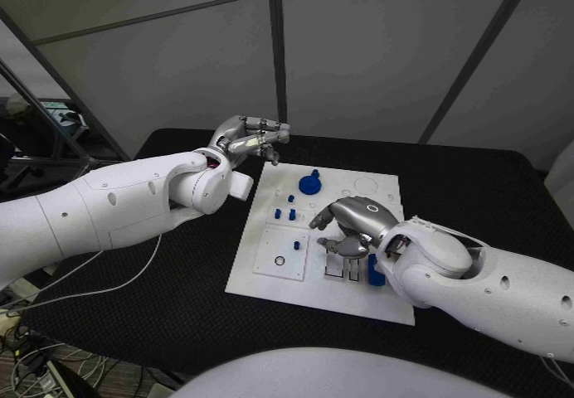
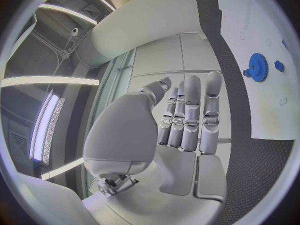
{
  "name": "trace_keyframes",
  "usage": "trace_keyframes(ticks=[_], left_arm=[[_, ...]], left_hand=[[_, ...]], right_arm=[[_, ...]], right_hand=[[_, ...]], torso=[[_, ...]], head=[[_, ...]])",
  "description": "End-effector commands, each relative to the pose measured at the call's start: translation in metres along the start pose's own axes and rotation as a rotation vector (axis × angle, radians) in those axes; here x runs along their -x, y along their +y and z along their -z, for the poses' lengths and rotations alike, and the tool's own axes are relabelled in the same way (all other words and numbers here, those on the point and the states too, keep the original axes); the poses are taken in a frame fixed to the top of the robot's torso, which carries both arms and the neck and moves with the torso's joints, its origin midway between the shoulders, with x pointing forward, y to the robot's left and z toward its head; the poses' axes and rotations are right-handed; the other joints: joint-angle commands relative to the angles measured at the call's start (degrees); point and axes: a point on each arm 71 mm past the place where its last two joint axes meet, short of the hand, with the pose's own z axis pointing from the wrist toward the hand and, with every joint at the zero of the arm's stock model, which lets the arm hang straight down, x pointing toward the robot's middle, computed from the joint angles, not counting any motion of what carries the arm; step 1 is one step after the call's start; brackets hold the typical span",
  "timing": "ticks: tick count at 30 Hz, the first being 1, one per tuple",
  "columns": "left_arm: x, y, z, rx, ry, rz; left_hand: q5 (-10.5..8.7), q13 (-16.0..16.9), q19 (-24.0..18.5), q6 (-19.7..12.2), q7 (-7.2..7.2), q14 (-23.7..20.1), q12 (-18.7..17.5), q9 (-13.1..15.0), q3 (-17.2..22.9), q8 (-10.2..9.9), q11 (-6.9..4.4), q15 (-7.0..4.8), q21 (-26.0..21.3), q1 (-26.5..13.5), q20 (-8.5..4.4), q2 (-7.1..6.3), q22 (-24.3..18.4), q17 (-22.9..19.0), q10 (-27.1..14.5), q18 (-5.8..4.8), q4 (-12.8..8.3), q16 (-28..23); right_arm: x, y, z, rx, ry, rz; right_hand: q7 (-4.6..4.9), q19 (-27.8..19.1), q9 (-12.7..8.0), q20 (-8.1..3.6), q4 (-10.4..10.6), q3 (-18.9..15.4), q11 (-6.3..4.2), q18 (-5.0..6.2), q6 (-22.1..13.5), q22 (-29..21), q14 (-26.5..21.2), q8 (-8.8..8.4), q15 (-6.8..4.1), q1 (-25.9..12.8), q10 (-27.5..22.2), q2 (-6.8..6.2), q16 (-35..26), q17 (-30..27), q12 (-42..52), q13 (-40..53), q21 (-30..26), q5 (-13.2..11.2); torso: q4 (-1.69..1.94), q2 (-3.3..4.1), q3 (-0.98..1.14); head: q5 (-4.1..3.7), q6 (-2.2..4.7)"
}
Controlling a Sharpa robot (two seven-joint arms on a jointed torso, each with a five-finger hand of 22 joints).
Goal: Assemble the parts on the task board
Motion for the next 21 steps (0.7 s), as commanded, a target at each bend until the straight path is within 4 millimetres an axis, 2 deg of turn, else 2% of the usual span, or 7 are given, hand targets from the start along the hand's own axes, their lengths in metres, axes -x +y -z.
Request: trace_keyframes(ticks=[1, 5, 9, 10, 14, 21], left_arm=[[0.000, -0.001, 0.000, -0.003, 0.010, 0.006], [0.000, -0.001, 0.000, -0.004, 0.011, 0.007], [0.001, -0.001, 0.000, -0.003, 0.011, 0.007], [0.001, -0.001, 0.000, -0.003, 0.012, 0.007], [0.000, -0.001, 0.000, -0.002, 0.015, 0.008], [0.000, 0.000, -0.001, 0.001, 0.018, 0.009]], left_hand=[[-0.21, 0.07, -0.07, -0.04, 0.15, -0.29, 0.21, -0.08, -0.35, -0.40, 0.10, 0.01, -0.32, -0.13, 0.21, 0.53, -0.07, -0.06, -0.35, 2.83, 0.01, -0.26], [-0.21, 0.07, -0.07, -0.04, 0.15, -0.29, 0.21, -0.08, -0.35, -0.40, 0.10, 0.01, -0.32, -0.13, 0.21, 0.53, -0.07, -0.06, -0.35, 2.83, 0.01, -0.26], [-0.21, 0.07, -0.07, -0.04, 0.15, -0.29, 0.21, -0.08, -0.35, -0.40, 0.10, 0.01, -0.32, -0.13, 0.21, 0.53, -0.07, -0.06, -0.35, 2.83, 0.01, -0.26], [-0.21, 0.07, -0.07, -0.04, 0.15, -0.29, 0.21, -0.08, -0.35, -0.40, 0.10, 0.01, -0.32, -0.13, 0.21, 0.53, -0.07, -0.06, -0.35, 2.83, 0.01, -0.26], [-0.21, 0.07, -0.07, -0.04, 0.15, -0.29, 0.21, -0.08, -0.35, -0.40, 0.10, 0.01, -0.32, -0.13, 0.21, 0.53, -0.07, -0.06, -0.35, 2.83, 0.01, -0.26], [-0.21, 0.07, -0.07, -0.04, 0.15, -0.29, 0.21, -0.08, -0.35, -0.40, 0.10, 0.01, -0.32, -0.13, 0.21, 0.53, -0.07, -0.06, -0.35, 2.83, 0.01, -0.26]], right_arm=[[0.013, -0.009, 0.004, -0.047, -0.011, -0.028], [0.030, -0.031, 0.010, -0.112, 0.014, 0.001], [0.039, -0.051, 0.014, -0.167, 0.039, 0.028], [0.039, -0.053, 0.014, -0.175, 0.045, 0.031], [0.039, -0.057, 0.012, -0.192, 0.078, 0.041], [0.037, -0.057, 0.008, -0.199, 0.107, 0.049]], right_hand=[[-0.15, -0.12, -0.03, -0.21, 0.36, -0.70, -0.43, 0.88, 0.00, -0.33, 0.46, 0.04, 0.21, -0.24, -0.79, -0.88, 0.16, -0.12, 0.38, -0.05, -0.06, -0.34], [-1.19, -1.26, -0.12, -0.24, 0.93, -4.05, -0.36, 1.20, -2.22, -1.83, 0.47, -0.10, 0.26, 0.02, -3.59, -1.43, 0.44, -0.15, 1.61, 0.10, -1.22, -1.36], [-1.32, -1.47, -0.02, -0.17, 1.21, -6.15, -0.29, 1.27, -2.11, -2.19, 0.37, 0.02, 0.27, 0.70, -4.77, -1.38, 0.38, -0.59, 2.85, 0.17, -1.54, -1.16], [-1.35, -1.51, 0.01, -0.16, 1.32, -6.53, -0.29, 1.28, -1.98, -2.28, 0.34, 0.07, 0.28, 0.86, -4.98, -1.23, 0.36, -0.69, 3.13, 0.19, -1.61, -1.09], [-1.41, -1.41, 0.07, -0.16, 1.61, -7.17, -0.32, 1.26, -1.59, -2.24, 0.34, 0.19, 0.25, 1.24, -5.22, -0.77, 0.43, -0.69, 3.90, 0.23, -1.61, -1.00], [-1.46, -1.38, 0.08, -0.19, 1.81, -7.56, -0.37, 1.28, -1.34, -2.29, 0.32, 0.21, 0.22, 1.71, -5.35, -0.32, 0.40, -0.88, 4.67, 0.26, -1.67, -0.62]], torso=[[-0.17, -0.06, 0.01], [-0.01, -0.03, 0.04], [-0.18, 0.01, -0.05], [-0.21, 0.02, -0.06], [-0.03, 0.03, 0.12], [0.13, -0.05, 0.03]], head=[[-0.71, 0.38], [-2.08, 0.58], [-2.64, 0.90], [-2.69, 0.99], [-2.93, 1.07], [-3.02, 1.03]])
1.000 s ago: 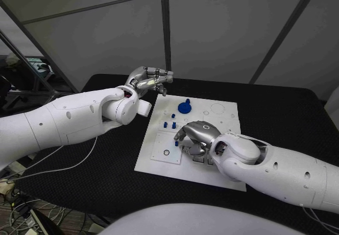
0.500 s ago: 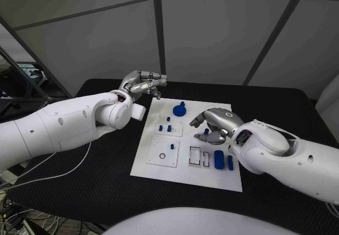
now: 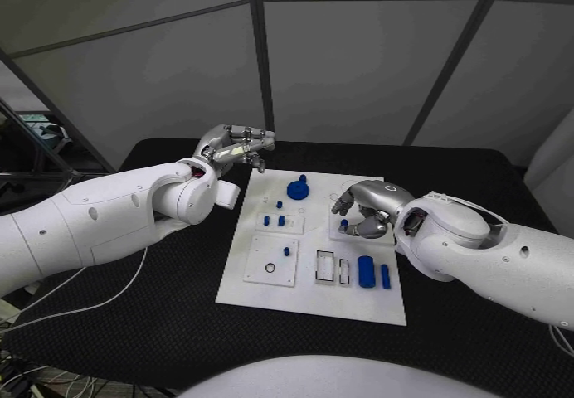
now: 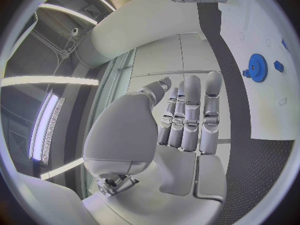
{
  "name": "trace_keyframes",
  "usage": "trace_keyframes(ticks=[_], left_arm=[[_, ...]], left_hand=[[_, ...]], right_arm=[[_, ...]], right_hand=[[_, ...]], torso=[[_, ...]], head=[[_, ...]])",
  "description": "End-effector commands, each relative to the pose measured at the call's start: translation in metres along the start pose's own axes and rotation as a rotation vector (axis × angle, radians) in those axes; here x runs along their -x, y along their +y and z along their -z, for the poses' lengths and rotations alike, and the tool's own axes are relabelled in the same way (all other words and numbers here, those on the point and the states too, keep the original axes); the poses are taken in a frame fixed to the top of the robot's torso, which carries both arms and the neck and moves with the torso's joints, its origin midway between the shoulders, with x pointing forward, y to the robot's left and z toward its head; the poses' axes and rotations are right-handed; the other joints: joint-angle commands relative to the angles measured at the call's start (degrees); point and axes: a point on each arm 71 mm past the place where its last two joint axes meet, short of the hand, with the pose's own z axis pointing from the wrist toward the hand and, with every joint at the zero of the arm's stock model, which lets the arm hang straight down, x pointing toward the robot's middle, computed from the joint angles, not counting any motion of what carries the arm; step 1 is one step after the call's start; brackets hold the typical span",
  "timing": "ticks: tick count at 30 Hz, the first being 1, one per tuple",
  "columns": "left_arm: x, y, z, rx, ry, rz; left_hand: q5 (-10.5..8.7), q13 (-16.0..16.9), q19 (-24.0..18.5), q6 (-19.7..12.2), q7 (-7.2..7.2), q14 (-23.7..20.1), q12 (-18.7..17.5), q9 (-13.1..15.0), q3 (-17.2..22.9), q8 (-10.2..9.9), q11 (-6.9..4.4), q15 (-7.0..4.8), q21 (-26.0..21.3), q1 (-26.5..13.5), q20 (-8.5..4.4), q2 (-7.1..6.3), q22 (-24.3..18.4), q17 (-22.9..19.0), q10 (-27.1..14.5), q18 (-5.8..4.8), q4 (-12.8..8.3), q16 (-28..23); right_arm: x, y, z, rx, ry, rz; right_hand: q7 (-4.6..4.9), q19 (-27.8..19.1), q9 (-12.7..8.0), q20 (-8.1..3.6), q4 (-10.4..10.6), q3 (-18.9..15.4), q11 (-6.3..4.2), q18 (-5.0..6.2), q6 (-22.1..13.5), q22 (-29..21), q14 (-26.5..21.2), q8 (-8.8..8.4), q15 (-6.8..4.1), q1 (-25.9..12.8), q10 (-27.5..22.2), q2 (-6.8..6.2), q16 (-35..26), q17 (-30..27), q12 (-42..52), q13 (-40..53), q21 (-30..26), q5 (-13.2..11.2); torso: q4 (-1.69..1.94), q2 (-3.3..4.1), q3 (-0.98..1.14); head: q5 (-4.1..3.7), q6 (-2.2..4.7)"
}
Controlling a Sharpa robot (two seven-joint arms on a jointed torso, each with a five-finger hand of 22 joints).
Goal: Assemble the parts on the task board
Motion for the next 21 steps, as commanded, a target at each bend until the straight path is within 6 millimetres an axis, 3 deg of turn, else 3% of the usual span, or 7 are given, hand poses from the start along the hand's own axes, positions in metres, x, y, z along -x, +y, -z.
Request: trace_keyframes(ticks=[1, 4, 10, 21], left_arm=[[-0.0007, -0.0009, -0.0005, -0.002, 0.013, 0.008], [-0.0003, -0.0008, -0.0005, -0.001, 0.013, 0.007], [0.0000, -0.0008, -0.0003, -0.001, 0.012, 0.007], [0.0012, -0.0006, -0.0002, 0.000, 0.010, 0.006]], left_hand=[[-0.21, 0.07, -0.07, -0.05, 0.15, -0.29, 0.21, -0.08, -0.36, -0.40, 0.10, 0.01, -0.32, -0.14, 0.21, 0.53, -0.08, -0.07, -0.35, 2.84, 0.01, -0.26], [-0.21, 0.08, -0.08, -0.05, 0.15, -0.31, 0.23, -0.08, -0.38, -0.40, 0.10, 0.02, -0.35, -0.13, 0.21, 0.54, -0.10, -0.08, -0.36, 2.84, 0.01, -0.28], [-0.21, 0.08, -0.08, -0.05, 0.15, -0.33, 0.26, -0.07, -0.41, -0.39, 0.10, 0.02, -0.40, -0.11, 0.22, 0.57, -0.14, -0.11, -0.39, 2.84, 0.01, -0.30], [-0.21, 0.08, -0.08, -0.05, 0.15, -0.33, 0.26, -0.07, -0.41, -0.39, 0.10, 0.02, -0.40, -0.11, 0.22, 0.57, -0.14, -0.11, -0.39, 2.84, 0.01, -0.30]], right_arm=[[-0.0028, -0.0023, -0.0020, -0.020, 0.052, 0.012], [-0.0041, -0.0043, -0.0041, -0.027, 0.062, 0.016], [-0.0071, -0.0062, -0.0068, -0.039, 0.088, 0.023], [-0.0088, -0.0107, -0.0089, -0.061, 0.098, 0.045]], right_hand=[[-0.01, -0.13, 0.09, 0.01, -0.06, -0.42, -0.09, 0.35, 0.55, -0.05, 0.31, 0.21, 0.22, 0.59, -0.57, 0.20, 0.15, -0.20, 0.47, 0.07, -0.19, 0.39], [0.14, 0.03, 0.12, -0.01, 0.08, -0.46, -0.13, 0.31, 0.87, 0.11, 0.24, 0.29, 0.17, 0.85, -0.49, 0.54, 0.02, -0.50, 0.99, 0.08, -0.09, 0.60], [0.39, 0.87, 0.25, -0.22, 0.41, 0.33, -0.46, 0.12, 2.33, 1.01, 0.34, 0.67, -0.09, 1.70, 0.49, 1.65, 0.24, -0.26, 2.57, 0.02, 0.55, 0.62], [0.71, 1.15, 0.37, -0.38, 0.43, 1.71, -0.53, 0.03, 4.09, 1.32, 0.41, 1.08, -0.19, 2.49, 0.89, 2.03, 0.39, -0.19, 3.28, -0.29, 0.76, 0.31]], torso=[[0.09, -0.06, -0.04], [0.08, -0.04, -0.10], [0.01, 0.05, -0.02], [0.03, 0.00, 0.00]], head=[[0.03, 0.01], [-0.04, 0.06], [0.04, 0.04], [-0.14, -0.05]])
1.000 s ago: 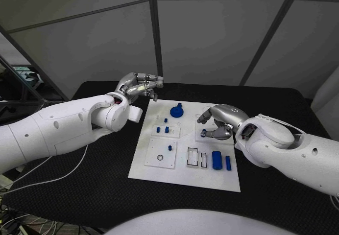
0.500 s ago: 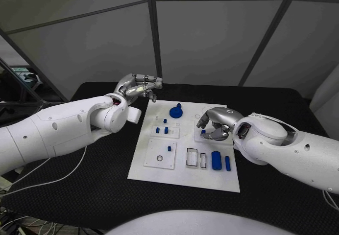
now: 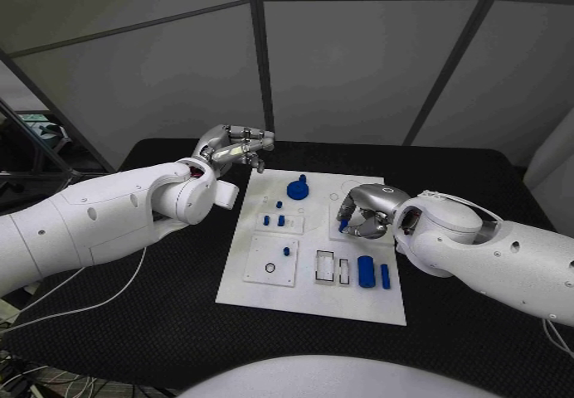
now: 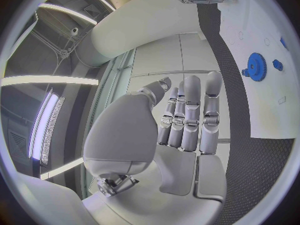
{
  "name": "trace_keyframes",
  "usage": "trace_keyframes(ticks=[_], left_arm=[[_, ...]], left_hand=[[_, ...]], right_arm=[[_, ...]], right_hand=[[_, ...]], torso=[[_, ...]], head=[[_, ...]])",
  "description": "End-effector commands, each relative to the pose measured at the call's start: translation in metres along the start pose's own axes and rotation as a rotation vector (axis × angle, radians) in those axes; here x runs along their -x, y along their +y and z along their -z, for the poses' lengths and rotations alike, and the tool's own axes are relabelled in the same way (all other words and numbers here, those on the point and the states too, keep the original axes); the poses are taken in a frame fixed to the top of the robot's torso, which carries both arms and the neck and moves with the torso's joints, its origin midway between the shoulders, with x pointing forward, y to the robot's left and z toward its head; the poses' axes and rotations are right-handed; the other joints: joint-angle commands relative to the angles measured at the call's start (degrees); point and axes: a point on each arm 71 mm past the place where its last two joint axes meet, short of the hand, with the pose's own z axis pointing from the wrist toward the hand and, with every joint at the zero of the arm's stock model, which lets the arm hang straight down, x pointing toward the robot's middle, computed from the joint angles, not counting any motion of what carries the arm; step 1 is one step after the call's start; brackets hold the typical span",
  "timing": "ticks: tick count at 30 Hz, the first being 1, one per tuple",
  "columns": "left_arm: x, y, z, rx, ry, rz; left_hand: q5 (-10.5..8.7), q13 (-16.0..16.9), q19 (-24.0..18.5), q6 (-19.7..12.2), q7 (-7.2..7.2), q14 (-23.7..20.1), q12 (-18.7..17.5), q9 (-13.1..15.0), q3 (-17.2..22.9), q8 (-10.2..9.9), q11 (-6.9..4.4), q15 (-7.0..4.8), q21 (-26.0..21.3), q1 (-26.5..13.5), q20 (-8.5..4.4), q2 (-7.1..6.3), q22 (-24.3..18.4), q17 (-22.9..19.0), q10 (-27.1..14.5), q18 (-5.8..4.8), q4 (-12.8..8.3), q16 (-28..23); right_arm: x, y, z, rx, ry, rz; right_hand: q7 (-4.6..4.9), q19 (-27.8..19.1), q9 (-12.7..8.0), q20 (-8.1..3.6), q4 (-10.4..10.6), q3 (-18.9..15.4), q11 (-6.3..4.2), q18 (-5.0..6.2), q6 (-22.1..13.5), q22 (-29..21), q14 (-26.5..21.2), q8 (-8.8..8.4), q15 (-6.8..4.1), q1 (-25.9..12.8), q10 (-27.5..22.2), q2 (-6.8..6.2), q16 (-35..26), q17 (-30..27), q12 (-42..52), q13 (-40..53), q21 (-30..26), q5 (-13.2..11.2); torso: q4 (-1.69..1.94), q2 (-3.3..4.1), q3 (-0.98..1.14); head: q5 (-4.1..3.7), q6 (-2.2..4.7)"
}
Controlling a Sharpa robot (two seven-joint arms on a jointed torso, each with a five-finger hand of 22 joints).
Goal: Assemble the parts on the task board
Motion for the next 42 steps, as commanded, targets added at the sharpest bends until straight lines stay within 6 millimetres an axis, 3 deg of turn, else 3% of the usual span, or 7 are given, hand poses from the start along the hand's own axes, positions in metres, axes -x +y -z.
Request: trace_keyframes(ticks=[1, 13, 27, 42], left_arm=[[-0.001, -0.001, 0.000, -0.003, 0.010, 0.006], [0.001, -0.001, 0.000, -0.002, 0.006, 0.005], [0.002, -0.001, 0.000, -0.001, 0.005, 0.004], [0.003, 0.000, 0.000, 0.005, 0.002, 0.003]], left_hand=[[-0.21, 0.08, -0.08, -0.05, 0.15, -0.33, 0.26, -0.08, -0.42, -0.39, 0.10, 0.02, -0.40, -0.11, 0.22, 0.57, -0.06, -0.06, -0.39, 2.84, 0.01, -0.30], [-0.20, 0.09, -0.08, -0.05, 0.16, -0.35, 0.31, -0.07, -0.47, -0.39, 0.11, 0.03, -0.47, -0.11, 0.24, 0.64, -0.13, -0.10, -0.43, 2.84, 0.03, -0.33], [-0.20, 0.09, -0.08, -0.05, 0.16, -0.35, 0.31, -0.07, -0.47, -0.39, 0.11, 0.03, -0.47, -0.11, 0.24, 0.64, -0.13, -0.10, -0.43, 2.84, 0.03, -0.33], [-0.19, 0.10, -0.08, -0.06, 0.16, -0.37, 0.35, -0.07, -0.50, -0.39, 0.11, 0.03, -0.52, -0.08, 0.24, 0.72, -0.18, -0.12, -0.46, 2.85, 0.04, -0.35]], right_arm=[[-0.001, 0.000, -0.001, -0.009, 0.017, 0.019], [0.002, 0.005, -0.001, 0.024, -0.026, 0.005], [0.005, 0.003, 0.000, 0.011, -0.068, -0.022], [0.018, 0.017, 0.023, 0.059, -0.144, -0.195]], right_hand=[[0.05, 0.45, 0.11, -0.07, 0.07, 0.63, -0.13, 0.03, 0.82, 0.20, 0.42, 0.47, -0.19, 0.49, 0.56, 0.05, 0.42, 0.08, 0.38, -0.10, 0.46, -0.07], [-0.43, 3.95, 0.34, -0.87, 0.19, 3.24, -1.57, -1.09, 4.44, 5.26, 1.05, 1.31, -1.26, 1.24, 7.43, 1.01, 1.81, 1.84, 2.92, 0.34, 3.92, -0.20], [-1.03, 5.78, 0.52, -1.47, 0.79, 4.07, -2.27, -1.72, 6.70, 8.08, 1.01, 1.84, -1.86, 0.81, 10.35, 1.74, 1.89, 1.47, 2.25, 0.33, 5.88, -0.46], [-1.18, 6.29, 0.57, -1.62, 1.35, 3.99, -2.37, -1.91, 7.18, 8.90, 1.04, 1.88, -1.96, 0.09, 10.86, 1.78, 1.98, 1.46, 1.71, 0.30, 6.44, 0.07]], torso=[[0.01, -0.01, 0.03], [-0.01, 0.00, 0.00], [-0.01, 0.00, 0.01], [0.06, -0.13, -0.04]], head=[[-0.02, -0.05], [-0.18, -0.21], [-0.16, -0.47], [-0.32, -0.34]])
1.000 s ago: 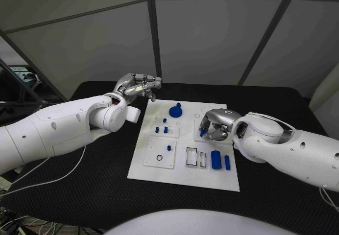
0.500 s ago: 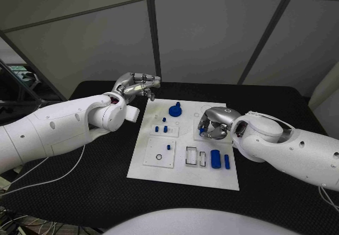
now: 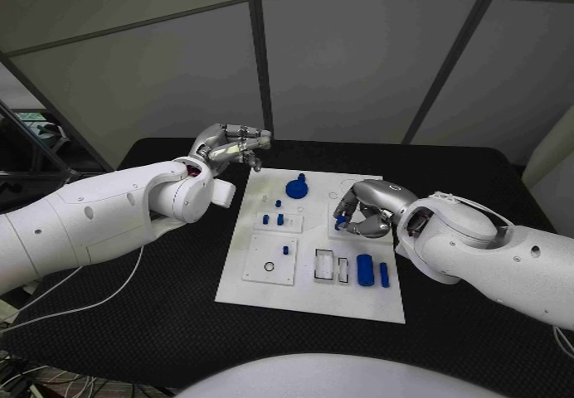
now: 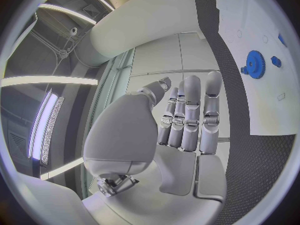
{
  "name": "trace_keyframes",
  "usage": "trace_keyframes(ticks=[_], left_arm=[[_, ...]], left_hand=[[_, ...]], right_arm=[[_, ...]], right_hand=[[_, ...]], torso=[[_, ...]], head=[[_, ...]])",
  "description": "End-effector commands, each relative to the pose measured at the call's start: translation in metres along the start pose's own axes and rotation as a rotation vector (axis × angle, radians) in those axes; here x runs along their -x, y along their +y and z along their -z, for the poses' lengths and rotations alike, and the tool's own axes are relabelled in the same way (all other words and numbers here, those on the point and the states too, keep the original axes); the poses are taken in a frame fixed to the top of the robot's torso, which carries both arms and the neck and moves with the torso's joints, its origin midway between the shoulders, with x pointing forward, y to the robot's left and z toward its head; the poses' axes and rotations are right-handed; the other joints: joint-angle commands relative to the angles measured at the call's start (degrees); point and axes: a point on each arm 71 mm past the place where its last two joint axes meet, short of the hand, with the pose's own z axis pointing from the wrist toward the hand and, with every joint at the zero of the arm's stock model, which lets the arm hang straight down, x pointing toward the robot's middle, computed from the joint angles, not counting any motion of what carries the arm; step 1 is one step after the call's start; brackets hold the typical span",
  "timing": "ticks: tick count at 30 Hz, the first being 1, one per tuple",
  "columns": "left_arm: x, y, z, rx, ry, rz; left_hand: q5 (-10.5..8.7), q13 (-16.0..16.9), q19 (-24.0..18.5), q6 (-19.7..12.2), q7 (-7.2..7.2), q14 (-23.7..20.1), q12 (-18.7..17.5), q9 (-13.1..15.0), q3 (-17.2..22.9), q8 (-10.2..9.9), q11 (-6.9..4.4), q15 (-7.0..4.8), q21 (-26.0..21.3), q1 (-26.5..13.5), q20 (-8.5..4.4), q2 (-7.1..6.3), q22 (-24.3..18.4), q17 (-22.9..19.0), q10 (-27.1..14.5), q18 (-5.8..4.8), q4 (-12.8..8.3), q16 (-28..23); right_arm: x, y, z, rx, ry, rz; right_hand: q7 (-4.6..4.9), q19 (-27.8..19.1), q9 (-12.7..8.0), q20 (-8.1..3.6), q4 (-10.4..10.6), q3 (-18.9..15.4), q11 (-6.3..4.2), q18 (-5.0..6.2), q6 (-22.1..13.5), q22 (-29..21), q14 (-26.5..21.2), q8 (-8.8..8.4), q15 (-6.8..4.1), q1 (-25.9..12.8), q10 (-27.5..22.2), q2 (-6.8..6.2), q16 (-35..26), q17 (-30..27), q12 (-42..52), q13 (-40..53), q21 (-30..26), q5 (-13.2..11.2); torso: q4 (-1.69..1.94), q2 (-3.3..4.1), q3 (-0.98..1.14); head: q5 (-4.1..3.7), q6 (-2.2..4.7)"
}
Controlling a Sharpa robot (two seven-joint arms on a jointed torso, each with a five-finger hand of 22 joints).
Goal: Assemble the parts on the task board
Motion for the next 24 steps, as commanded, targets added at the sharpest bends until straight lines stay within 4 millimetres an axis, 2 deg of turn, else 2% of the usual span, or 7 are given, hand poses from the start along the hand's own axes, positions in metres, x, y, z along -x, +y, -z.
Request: trace_keyframes(ticks=[1, 4, 7, 10, 13, 18, 24], left_arm=[[-0.001, -0.001, -0.001, -0.001, 0.010, 0.007], [-0.002, -0.001, -0.001, 0.000, 0.012, 0.007], [-0.003, 0.000, -0.001, 0.001, 0.015, 0.008], [-0.005, 0.000, -0.002, 0.001, 0.019, 0.010], [-0.006, 0.000, -0.003, 0.001, 0.020, 0.011], [-0.008, 0.000, -0.004, 0.001, 0.024, 0.013], [-0.011, 0.001, -0.006, 0.001, 0.029, 0.015]], left_hand=[[-0.18, 0.05, -0.08, -0.08, 0.16, -0.38, 0.36, -0.07, -0.34, -0.39, 0.11, 0.03, -0.11, -0.04, 0.25, 0.74, -0.08, -0.10, -0.49, 2.85, -0.15, -0.36], [-0.18, 0.05, -0.08, -0.09, 0.16, -0.39, 0.37, -0.07, -0.34, -0.39, 0.11, 0.03, -0.13, -0.01, 0.25, 0.76, -0.10, -0.11, -0.50, 2.85, -0.16, -0.37], [-0.18, 0.05, -0.08, -0.09, 0.16, -0.39, 0.37, -0.07, -0.34, -0.39, 0.11, 0.03, -0.13, -0.01, 0.25, 0.76, -0.10, -0.11, -0.50, 2.85, -0.16, -0.37], [-0.18, 0.05, -0.08, -0.10, 0.16, -0.40, 0.37, -0.07, -0.36, -0.40, 0.12, 0.03, -0.15, 0.01, 0.25, 0.76, -0.12, -0.13, -0.53, 2.85, -0.17, -0.37], [-0.18, 0.05, -0.08, -0.10, 0.16, -0.40, 0.37, -0.07, -0.36, -0.40, 0.12, 0.03, -0.15, 0.01, 0.25, 0.76, -0.12, -0.13, -0.53, 2.85, -0.17, -0.37], [-0.18, 0.05, -0.08, -0.10, 0.16, -0.40, 0.37, -0.07, -0.36, -0.40, 0.12, 0.03, -0.15, 0.01, 0.25, 0.76, -0.12, -0.13, -0.53, 2.85, -0.17, -0.37], [-0.18, 0.05, -0.08, -0.10, 0.16, -0.40, 0.37, -0.07, -0.36, -0.40, 0.12, 0.03, -0.15, 0.01, 0.25, 0.76, -0.12, -0.13, -0.53, 2.85, -0.17, -0.37]], right_arm=[[0.008, 0.008, 0.002, 0.021, -0.052, -0.105], [0.009, 0.016, 0.002, 0.041, -0.051, -0.143], [0.007, 0.028, -0.001, 0.074, -0.042, -0.169], [0.004, 0.042, -0.007, 0.112, -0.033, -0.184], [-0.002, 0.055, -0.012, 0.151, -0.023, -0.185], [-0.016, 0.079, -0.020, 0.222, -0.005, -0.182], [-0.036, 0.099, -0.025, 0.277, 0.044, -0.171]], right_hand=[[-0.02, 0.65, 0.04, 0.02, 0.31, -0.04, 0.07, -1.01, 0.35, 1.15, 1.14, 0.33, -0.42, -0.17, 0.44, 0.28, 0.22, 0.04, -0.43, 0.02, 0.31, 0.30], [-0.05, 0.77, 0.05, 0.00, 0.29, 0.01, 0.03, -1.05, 0.43, 1.33, 1.14, 0.35, -0.44, -0.12, 0.51, 0.33, 0.22, 0.02, -0.53, 0.01, 0.43, 0.50], [-0.05, 0.83, 0.06, -0.01, 0.30, 0.01, 0.03, -1.06, 0.47, 1.41, 1.15, 0.35, -0.45, -0.13, 0.56, 0.34, 0.26, 0.08, -0.57, 0.01, 0.48, 0.60], [-0.05, 0.80, 0.06, -0.02, 0.32, 0.02, 0.03, -1.06, 0.49, 1.39, 1.14, 0.36, -0.46, -0.13, 0.59, 0.36, 0.24, 0.03, -0.60, 0.01, 0.47, 0.64], [-0.05, 0.79, 0.07, -0.02, 0.32, 0.03, 0.03, -1.05, 0.50, 1.37, 1.14, 0.36, -0.46, -0.13, 0.60, 0.39, 0.22, -0.02, -0.61, 0.01, 0.46, 0.67], [-0.05, 0.80, 0.07, -0.02, 0.33, 0.04, 0.03, -1.06, 0.51, 1.39, 1.13, 0.35, -0.47, -0.13, 0.61, 0.42, 0.21, -0.05, -0.64, 0.01, 0.48, 0.70], [-0.05, 0.64, 0.06, -0.03, 0.33, 0.07, 0.03, -1.00, 0.51, 1.16, 1.11, 0.34, -0.47, -0.11, 0.62, 0.47, 0.14, -0.20, -0.69, 0.00, 0.33, 0.76]], torso=[[0.10, -0.03, -0.05], [0.19, 0.04, -0.14], [0.21, 0.07, -0.09], [0.47, 0.06, -0.19], [0.12, 0.10, -0.07], [0.26, 0.11, -0.12], [0.07, 0.08, -0.11]], head=[[-0.11, -0.02], [0.16, 0.03], [0.46, -0.09], [0.64, -0.10], [1.69, -0.26], [2.61, -0.59], [3.65, -0.75]])
